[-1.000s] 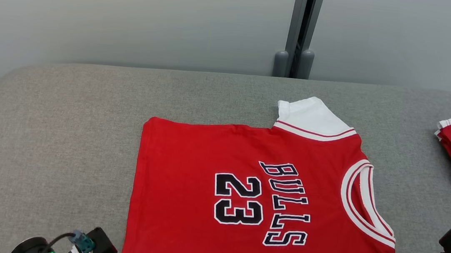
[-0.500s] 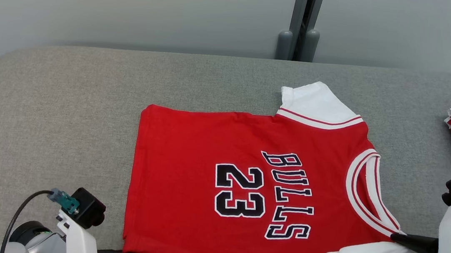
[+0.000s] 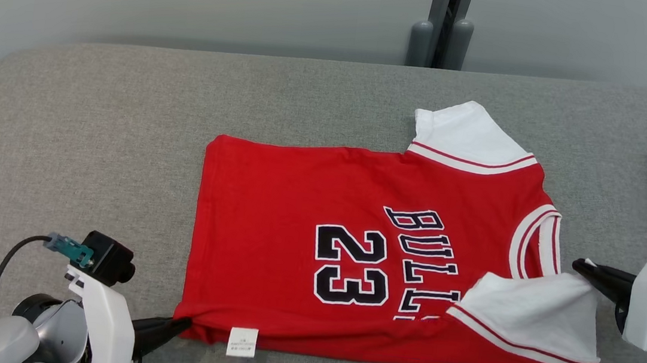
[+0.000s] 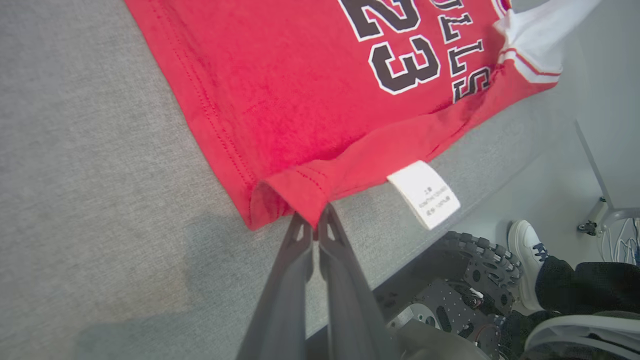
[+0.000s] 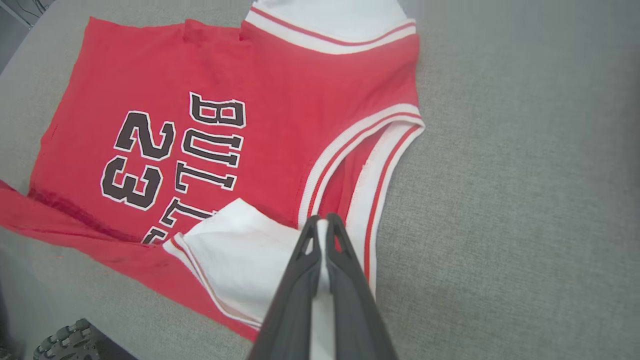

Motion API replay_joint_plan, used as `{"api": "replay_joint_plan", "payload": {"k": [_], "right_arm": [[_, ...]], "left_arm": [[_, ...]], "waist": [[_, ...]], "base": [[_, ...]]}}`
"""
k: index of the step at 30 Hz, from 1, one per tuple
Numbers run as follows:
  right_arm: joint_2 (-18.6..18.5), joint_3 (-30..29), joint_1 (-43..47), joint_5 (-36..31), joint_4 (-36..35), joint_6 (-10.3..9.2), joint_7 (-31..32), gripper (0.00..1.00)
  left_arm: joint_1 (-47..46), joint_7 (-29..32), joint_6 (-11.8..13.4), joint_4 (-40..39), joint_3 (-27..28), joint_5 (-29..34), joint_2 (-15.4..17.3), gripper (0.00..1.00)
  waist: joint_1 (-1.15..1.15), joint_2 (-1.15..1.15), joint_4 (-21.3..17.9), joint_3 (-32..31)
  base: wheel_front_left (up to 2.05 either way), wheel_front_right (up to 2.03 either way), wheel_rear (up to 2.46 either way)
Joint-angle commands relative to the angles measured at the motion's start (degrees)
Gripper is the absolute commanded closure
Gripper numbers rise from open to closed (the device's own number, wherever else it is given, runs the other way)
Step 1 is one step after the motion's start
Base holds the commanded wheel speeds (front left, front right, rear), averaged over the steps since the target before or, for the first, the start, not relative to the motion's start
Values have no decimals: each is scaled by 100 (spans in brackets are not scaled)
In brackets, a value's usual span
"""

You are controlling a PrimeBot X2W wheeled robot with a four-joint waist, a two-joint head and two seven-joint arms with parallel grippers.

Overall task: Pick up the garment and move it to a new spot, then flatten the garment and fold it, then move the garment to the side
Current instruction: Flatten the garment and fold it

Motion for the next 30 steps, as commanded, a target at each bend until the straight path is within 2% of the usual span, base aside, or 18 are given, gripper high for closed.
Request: {"api": "replay_joint_plan", "payload": {"k": [1,13,30], "right_arm": [[44,-29,-87,-145,52,-2,-182,100],[245,67,-372,-777,309,-2,-1105,100],[434,269,-626,-988,625,-2,-1901,100]], "left_arm": [[-110,20,-22,62,66,-62,-24,100],[-357,81,-85,467,150,-157,-239,100],[-686,192,-173,988,121,-35,-444,100]], "waist": [[0,0,15,46],[0,0,56,281],[0,0,19,481]], "base": [[0,0,0],[0,0,0],[0,0,0]]}}
